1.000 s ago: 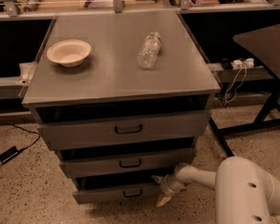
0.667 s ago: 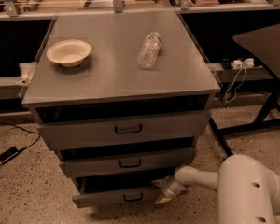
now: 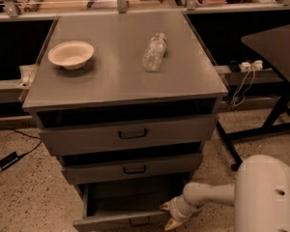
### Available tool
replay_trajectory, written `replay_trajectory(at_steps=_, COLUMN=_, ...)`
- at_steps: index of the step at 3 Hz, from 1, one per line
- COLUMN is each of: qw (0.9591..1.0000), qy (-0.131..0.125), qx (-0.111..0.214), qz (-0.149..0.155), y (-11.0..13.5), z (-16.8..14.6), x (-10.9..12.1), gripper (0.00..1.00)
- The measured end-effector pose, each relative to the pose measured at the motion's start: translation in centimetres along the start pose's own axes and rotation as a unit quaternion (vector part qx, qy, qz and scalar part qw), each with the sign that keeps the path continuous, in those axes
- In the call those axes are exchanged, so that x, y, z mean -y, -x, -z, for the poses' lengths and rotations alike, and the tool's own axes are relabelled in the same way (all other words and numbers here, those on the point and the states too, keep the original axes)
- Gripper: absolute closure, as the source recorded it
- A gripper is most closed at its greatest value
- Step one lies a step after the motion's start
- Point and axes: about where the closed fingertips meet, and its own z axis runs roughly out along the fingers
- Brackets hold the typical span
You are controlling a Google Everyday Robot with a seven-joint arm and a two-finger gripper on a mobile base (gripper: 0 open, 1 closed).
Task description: Open bottom drawer
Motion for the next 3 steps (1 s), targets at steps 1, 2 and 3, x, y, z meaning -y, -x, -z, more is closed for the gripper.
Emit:
replay_trajectory(at_steps=1, qw=0.9988, qy=0.044, qx=0.01, qz=-0.019, y=1.7, z=1.2, x=-5.7, gripper=0.42)
replay_trajectory(at_steps=2, qw=0.9958, qy=0.051, qx=0.061, qz=-0.044, y=4.2, z=2.6, x=-8.0, gripper=0.26)
replay_trajectory(at_steps=3, qw=0.9883, qy=-0.004, qx=0.145, qz=-0.049, y=5.4, z=5.9, x=-5.4, gripper=0.04)
